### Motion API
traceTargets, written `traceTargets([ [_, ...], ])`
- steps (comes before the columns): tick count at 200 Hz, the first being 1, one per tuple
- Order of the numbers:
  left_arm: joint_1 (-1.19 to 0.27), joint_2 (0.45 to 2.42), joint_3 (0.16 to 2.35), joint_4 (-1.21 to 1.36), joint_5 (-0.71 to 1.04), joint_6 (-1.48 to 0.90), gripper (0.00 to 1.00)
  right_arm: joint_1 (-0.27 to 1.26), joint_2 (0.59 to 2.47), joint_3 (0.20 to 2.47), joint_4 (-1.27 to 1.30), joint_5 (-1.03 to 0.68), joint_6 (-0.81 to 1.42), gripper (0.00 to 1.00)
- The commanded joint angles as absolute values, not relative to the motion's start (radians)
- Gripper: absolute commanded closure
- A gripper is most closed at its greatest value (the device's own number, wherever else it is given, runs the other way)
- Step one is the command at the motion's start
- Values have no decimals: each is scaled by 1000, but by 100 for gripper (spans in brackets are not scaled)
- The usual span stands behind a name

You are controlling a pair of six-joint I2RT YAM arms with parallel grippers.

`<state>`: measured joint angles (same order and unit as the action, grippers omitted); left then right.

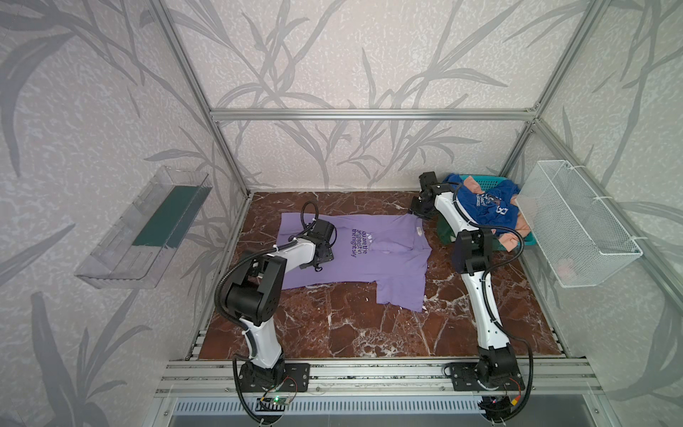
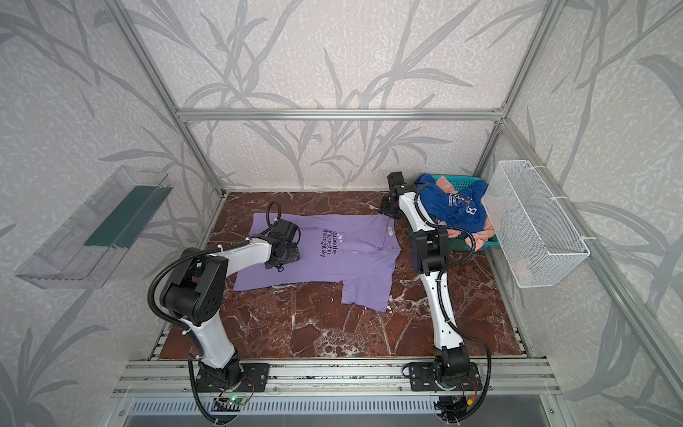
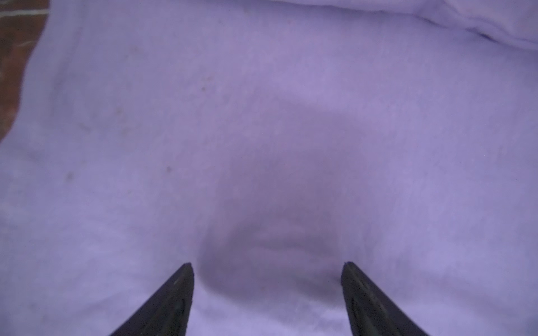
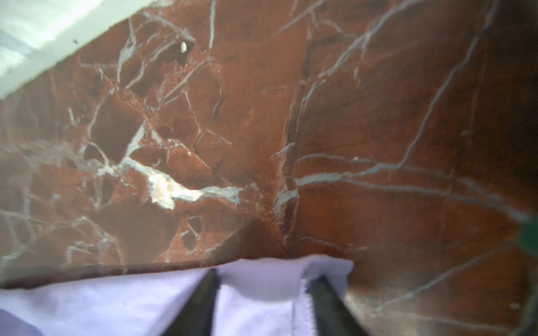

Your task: Fold and stack the t-shirts

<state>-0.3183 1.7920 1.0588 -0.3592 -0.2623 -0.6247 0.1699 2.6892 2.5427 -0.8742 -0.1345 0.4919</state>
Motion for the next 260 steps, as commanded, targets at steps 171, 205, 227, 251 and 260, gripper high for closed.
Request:
traceTargets([
  [171,-204,1213,568,-357,-415,-807,1,222,1588,1167,-536,-174,555,1],
  [205,-173,1172,525,-339,-379,-825,2,230,1496,973,-568,-202,563,0],
  [227,-170,1186,512,-327,-364,-828,2,236,1457,894,-586,-213,560,3],
  [251,-166,1222,498,-312,-349,-847,3,246,1435,848,-588,-232,566,8],
  [260,-163,1234,496,-311,-347,-851,4,258,1433,834,-578,-244,572,11],
])
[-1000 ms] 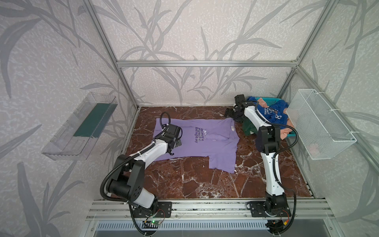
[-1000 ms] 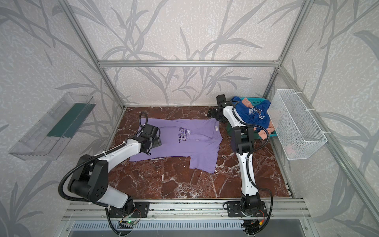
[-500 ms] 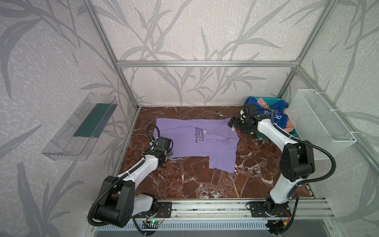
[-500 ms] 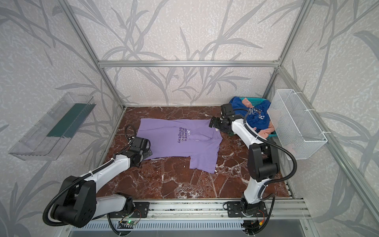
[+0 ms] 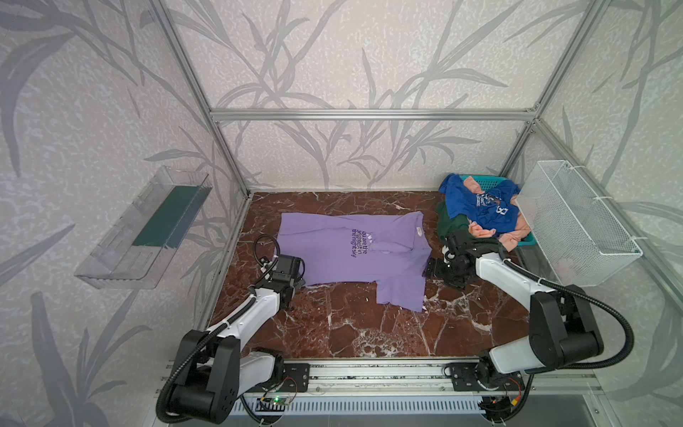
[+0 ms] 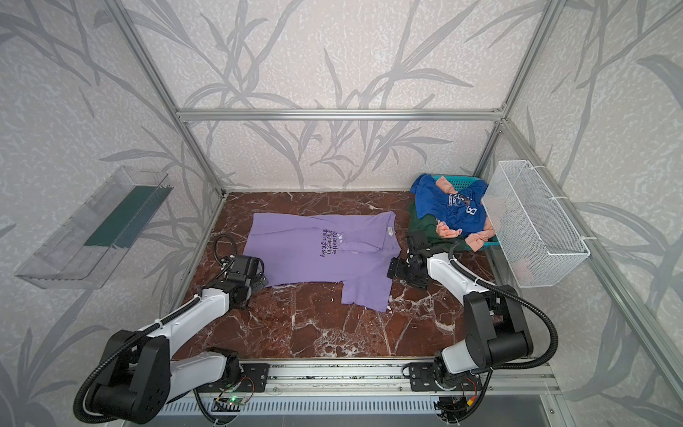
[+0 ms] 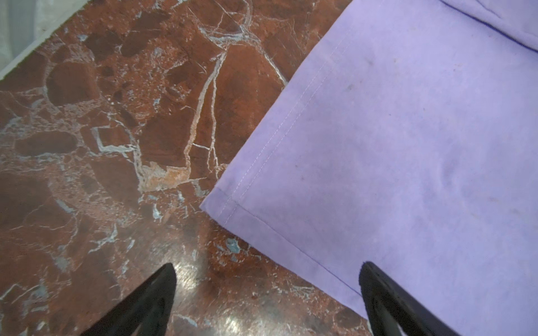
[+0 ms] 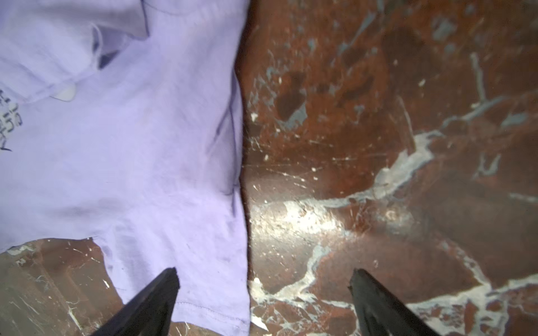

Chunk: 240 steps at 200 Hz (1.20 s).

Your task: Fold and stack the t-shirts

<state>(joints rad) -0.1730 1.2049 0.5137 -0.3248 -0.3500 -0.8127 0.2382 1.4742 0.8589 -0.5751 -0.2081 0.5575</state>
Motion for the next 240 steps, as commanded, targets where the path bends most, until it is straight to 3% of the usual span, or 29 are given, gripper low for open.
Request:
traceTargets([
  [1,-163,1234,497,-312,-349,-851,4,259,1433,833,-576,-245,573,11],
  [26,-152,1251,496,-295,-358,-855,5,298,1445,815,-554,-269,592,13],
  [69,-123,1318,522,-285,-328,-866,20,340,1494,801,-519,-300,626,17],
  [134,-121,1363,567,-314,-349,-923,18,360,1561,816,-499,-321,623,31],
  [198,-118,1431,617,-293,-378,-966,15,360,1594,832,-492,-346,624,34],
  [240,-117,1451,649,-254,-387,-959,22,360,1618,853,-503,-358,623,38],
])
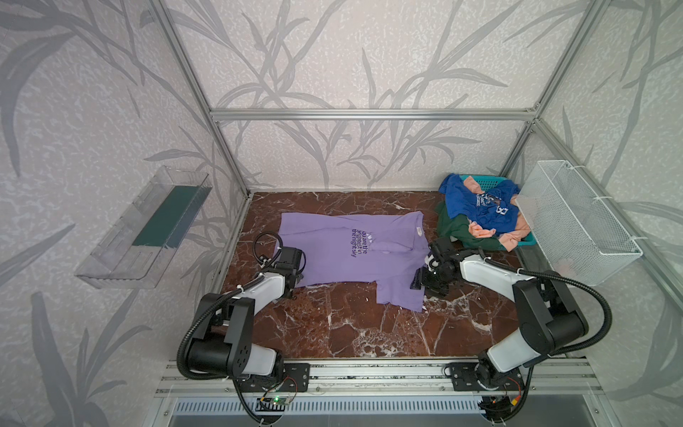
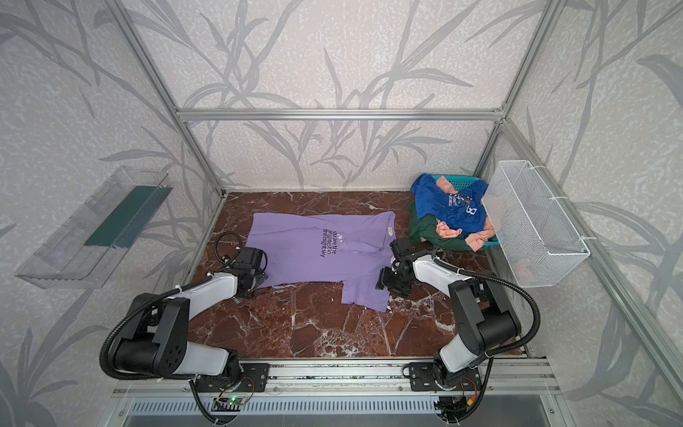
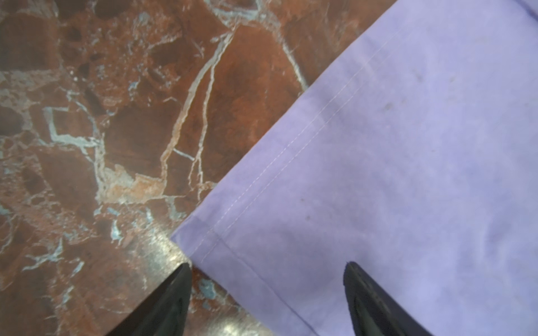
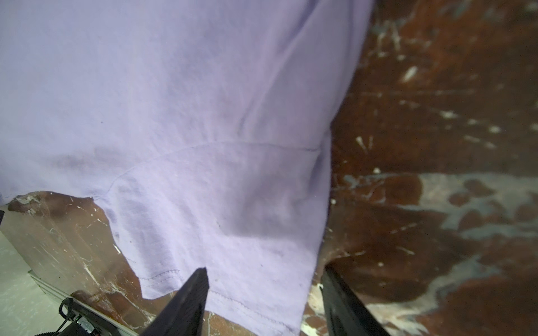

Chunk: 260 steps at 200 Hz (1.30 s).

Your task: Fold and stack the t-shirts

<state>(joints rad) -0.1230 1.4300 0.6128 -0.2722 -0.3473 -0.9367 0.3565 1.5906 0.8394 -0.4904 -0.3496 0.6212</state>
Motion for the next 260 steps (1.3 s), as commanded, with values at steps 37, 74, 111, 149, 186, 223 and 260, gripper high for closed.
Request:
traceTargets([
  [37,-103,1498,635,-222,-340,-1003,30,360,1612,853,-507,-355,623,39],
  [74,-97,1534,653,-245,-276,-1001,44,360,1610,841,-512,-356,626,39],
  [111,-96,1539,660,-249,-270,-987,63,360,1612,834,-505,-354,627,42],
  [149,-96,1554,679,-259,-258,-950,96,362,1612,833,-492,-354,626,67],
  [186,-94,1552,689,-281,-261,-930,100,364,1621,830,-467,-392,631,87],
  [223,-97,1529,697,-306,-249,-902,100,364,1616,845,-480,-390,649,100],
  [260,-96,1501,720,-342,-241,-860,100,364,1577,870,-520,-376,663,100],
])
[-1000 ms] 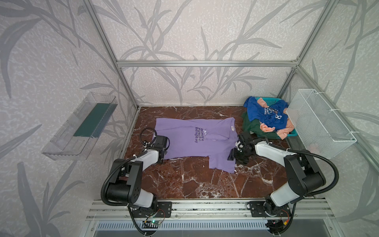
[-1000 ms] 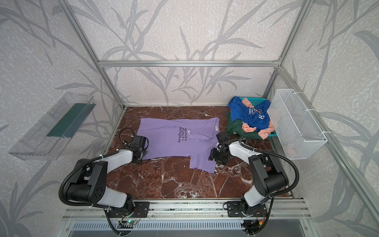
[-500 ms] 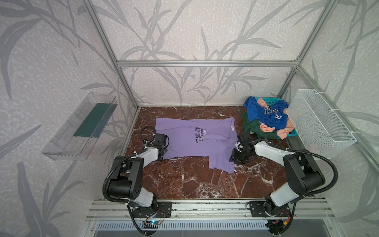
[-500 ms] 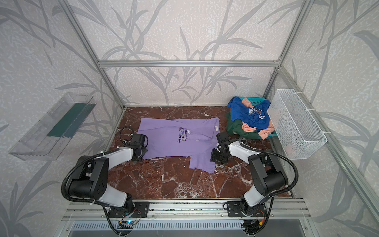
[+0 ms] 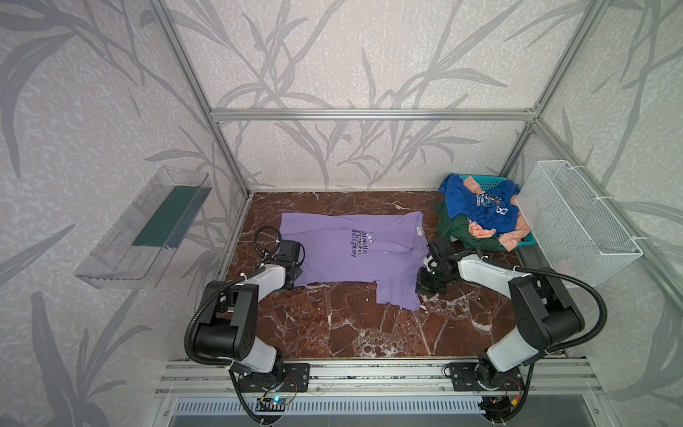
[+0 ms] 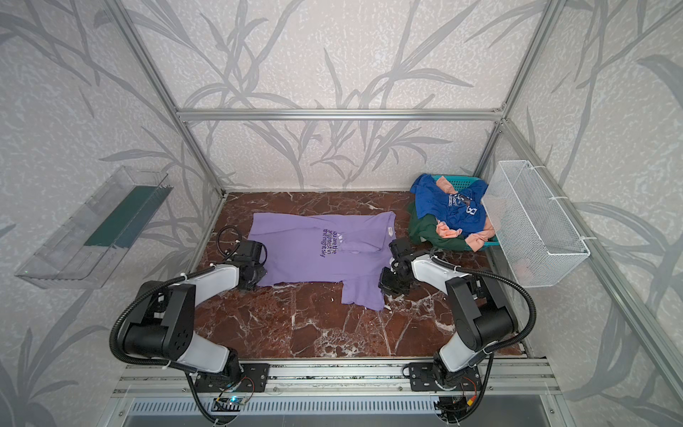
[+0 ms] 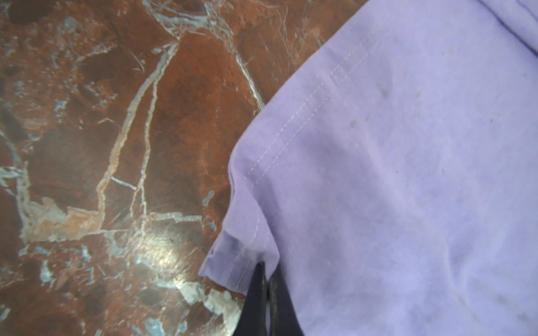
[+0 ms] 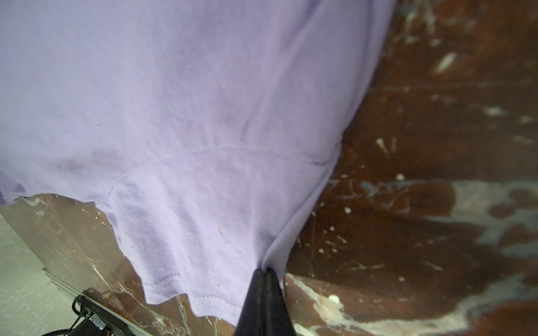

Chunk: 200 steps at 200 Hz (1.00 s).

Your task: Fold and stack the t-shirts

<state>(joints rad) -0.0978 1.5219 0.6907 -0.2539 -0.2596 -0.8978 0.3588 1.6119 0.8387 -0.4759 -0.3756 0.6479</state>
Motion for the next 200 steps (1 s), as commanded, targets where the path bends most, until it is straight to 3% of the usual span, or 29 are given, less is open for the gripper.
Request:
traceTargets([
  [1,-96,1501,721,-345,-241,-859,100,365,1576,871,-522,-375,662,100],
  [59,-97,1530,798,-385,-182,-814,100,365,1570,997,-569,-361,679,100],
  [200,-47,1584,958,-486,-129,-776,100,323,1796,1356,-571,-303,672,100],
])
